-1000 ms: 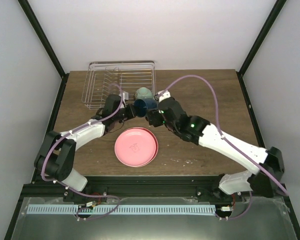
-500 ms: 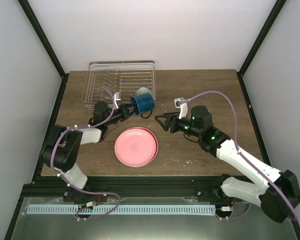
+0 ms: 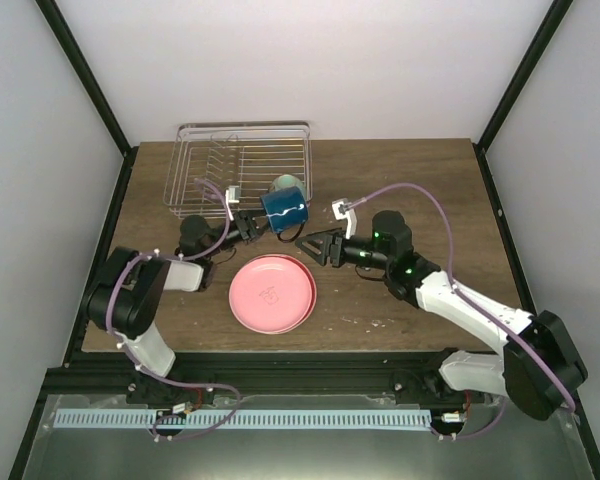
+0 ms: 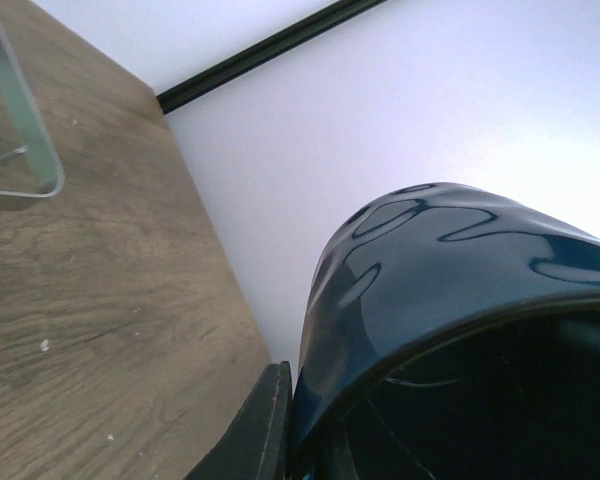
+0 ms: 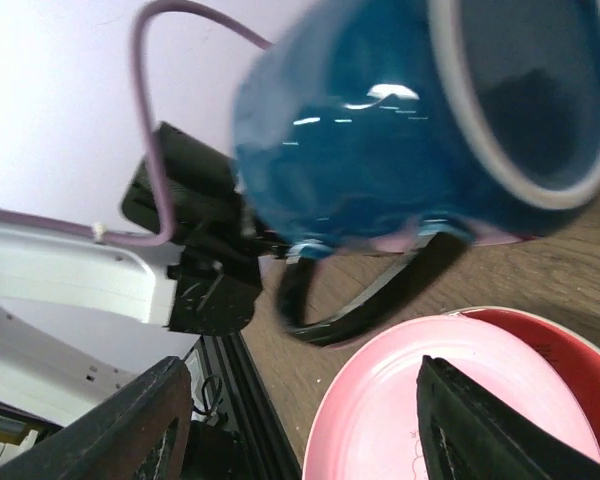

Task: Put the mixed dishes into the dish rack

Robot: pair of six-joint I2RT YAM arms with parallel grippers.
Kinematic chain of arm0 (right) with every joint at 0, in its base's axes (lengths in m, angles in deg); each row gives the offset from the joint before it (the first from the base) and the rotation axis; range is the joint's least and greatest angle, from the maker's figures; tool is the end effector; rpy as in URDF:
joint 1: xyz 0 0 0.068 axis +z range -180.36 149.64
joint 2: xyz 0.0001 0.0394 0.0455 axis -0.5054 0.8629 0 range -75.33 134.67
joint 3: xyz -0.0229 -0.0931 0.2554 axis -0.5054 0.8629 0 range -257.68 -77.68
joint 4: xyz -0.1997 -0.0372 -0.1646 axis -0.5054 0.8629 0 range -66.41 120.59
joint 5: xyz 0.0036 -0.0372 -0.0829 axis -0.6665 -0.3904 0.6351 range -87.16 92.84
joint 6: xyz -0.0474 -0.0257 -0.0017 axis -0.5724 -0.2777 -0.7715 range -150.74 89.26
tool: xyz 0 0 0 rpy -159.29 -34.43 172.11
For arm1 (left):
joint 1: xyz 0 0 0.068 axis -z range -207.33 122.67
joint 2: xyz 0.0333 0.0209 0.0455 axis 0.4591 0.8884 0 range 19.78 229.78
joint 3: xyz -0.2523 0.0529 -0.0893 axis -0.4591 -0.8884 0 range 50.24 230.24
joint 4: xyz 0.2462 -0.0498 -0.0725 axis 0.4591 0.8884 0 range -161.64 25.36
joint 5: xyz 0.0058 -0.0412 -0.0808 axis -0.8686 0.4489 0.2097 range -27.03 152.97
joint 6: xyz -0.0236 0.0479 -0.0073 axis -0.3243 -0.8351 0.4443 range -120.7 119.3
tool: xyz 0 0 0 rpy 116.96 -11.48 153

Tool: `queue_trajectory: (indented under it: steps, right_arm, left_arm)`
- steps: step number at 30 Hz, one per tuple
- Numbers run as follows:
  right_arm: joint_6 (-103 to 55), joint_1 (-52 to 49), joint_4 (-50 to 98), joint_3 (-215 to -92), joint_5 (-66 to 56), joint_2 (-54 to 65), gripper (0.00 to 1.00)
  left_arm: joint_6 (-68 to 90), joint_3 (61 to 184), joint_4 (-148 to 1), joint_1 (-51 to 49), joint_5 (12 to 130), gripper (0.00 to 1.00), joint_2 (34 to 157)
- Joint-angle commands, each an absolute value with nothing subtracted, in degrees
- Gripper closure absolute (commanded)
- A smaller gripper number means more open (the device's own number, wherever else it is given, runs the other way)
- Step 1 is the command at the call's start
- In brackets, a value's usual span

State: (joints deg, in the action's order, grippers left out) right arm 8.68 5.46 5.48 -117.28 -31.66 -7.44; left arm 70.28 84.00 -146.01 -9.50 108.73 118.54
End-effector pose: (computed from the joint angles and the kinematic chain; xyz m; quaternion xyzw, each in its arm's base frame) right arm 0.2043 0.1724 0.2765 -0.1671 0.7382 0.5542 0.3464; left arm 0.2926 -0.1210 0.1938 -0.0016 0.6658 -0.6712 0.3258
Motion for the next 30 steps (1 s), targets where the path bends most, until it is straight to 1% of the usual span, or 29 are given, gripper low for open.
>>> queue_trajectory:
  steps: [1, 3, 10, 22, 30]
  right_arm:
    - [9.6, 4.7, 2.1, -118.1, -33.2, -5.1, 0.38]
    - [9.7, 4.7, 1.6, -118.6, -33.6, -4.0, 0.38]
    - [9.5, 4.7, 0.1, -120.5, -35.4, -1.9, 0.40]
    - [6.8, 4.7, 5.8, -119.8, -34.6, -6.7, 0.41]
    - [6.6, 4.7, 4.9, -120.3, -35.1, -6.4, 0.41]
  left_arm:
    - [67.9, 83.3, -149.2, -9.0, 109.7, 1.00, 111.7]
    - [66.0, 83.0, -146.0, -8.8, 109.5, 1.00, 109.7]
    - [64.0, 81.4, -143.2, -7.1, 109.2, 1.00, 107.9]
    - [65.7, 81.4, -147.4, -8.0, 109.0, 1.00, 113.5]
    - [66.5, 81.3, -148.7, -8.7, 109.3, 1.00, 113.9]
